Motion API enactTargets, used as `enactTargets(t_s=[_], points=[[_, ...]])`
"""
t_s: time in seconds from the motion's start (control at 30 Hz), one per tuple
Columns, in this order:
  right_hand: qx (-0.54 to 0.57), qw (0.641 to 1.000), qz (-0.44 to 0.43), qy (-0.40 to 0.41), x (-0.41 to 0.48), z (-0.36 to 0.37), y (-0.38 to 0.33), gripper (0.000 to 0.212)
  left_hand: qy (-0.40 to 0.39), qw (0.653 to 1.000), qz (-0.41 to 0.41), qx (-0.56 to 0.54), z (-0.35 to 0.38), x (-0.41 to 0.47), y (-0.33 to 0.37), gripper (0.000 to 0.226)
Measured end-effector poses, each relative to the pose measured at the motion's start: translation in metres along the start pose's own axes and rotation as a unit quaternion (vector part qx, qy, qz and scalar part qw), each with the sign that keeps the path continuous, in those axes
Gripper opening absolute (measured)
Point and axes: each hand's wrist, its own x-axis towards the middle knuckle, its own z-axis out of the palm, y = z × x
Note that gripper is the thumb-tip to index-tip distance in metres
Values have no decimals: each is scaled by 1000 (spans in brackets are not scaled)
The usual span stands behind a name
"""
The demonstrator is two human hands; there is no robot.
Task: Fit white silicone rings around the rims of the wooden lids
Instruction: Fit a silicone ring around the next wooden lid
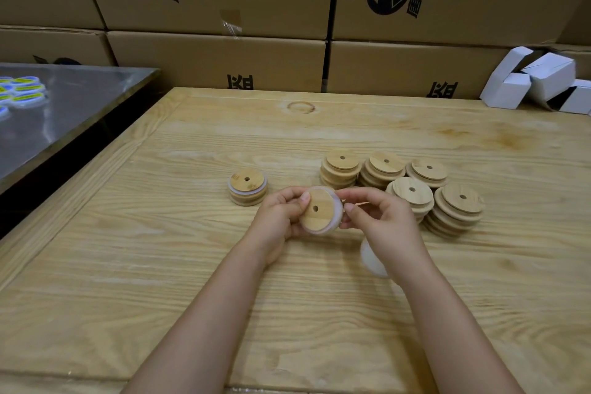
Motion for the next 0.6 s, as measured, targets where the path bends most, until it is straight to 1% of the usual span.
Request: enactTargets(t_s=[0.03, 0.1, 0.17, 0.2, 0.33, 0.43, 0.53, 0.6], points=[[-18, 1000, -16, -6, 0, 0, 1, 30, -4, 1000, -13, -3, -1, 0, 2, 16], [-127, 988, -85, -5, -1, 1, 4, 32, -5, 999, -34, -14, -2, 1, 5, 19], [-232, 959, -166, 4, -1, 3, 9, 26, -1, 999, -50, -20, -4, 1, 7, 24], [-256, 946, -197, 8, -1, 3, 11, 22, -3, 998, -55, -21, -4, 1, 8, 23], [-291, 920, -262, 8, -1, 2, 13, 17, -22, 997, -66, -16, -5, -2, 12, 19], [-358, 877, -321, 18, -2, 2, 14, 13, -23, 996, -83, -13, -5, -2, 13, 18], [-418, 833, -361, 21, -3, 1, 15, 18, -21, 995, -98, -6, -6, -1, 15, 18], [-426, 824, -374, 18, -3, 1, 15, 22, -20, 994, -109, 2, -7, -1, 16, 19]])
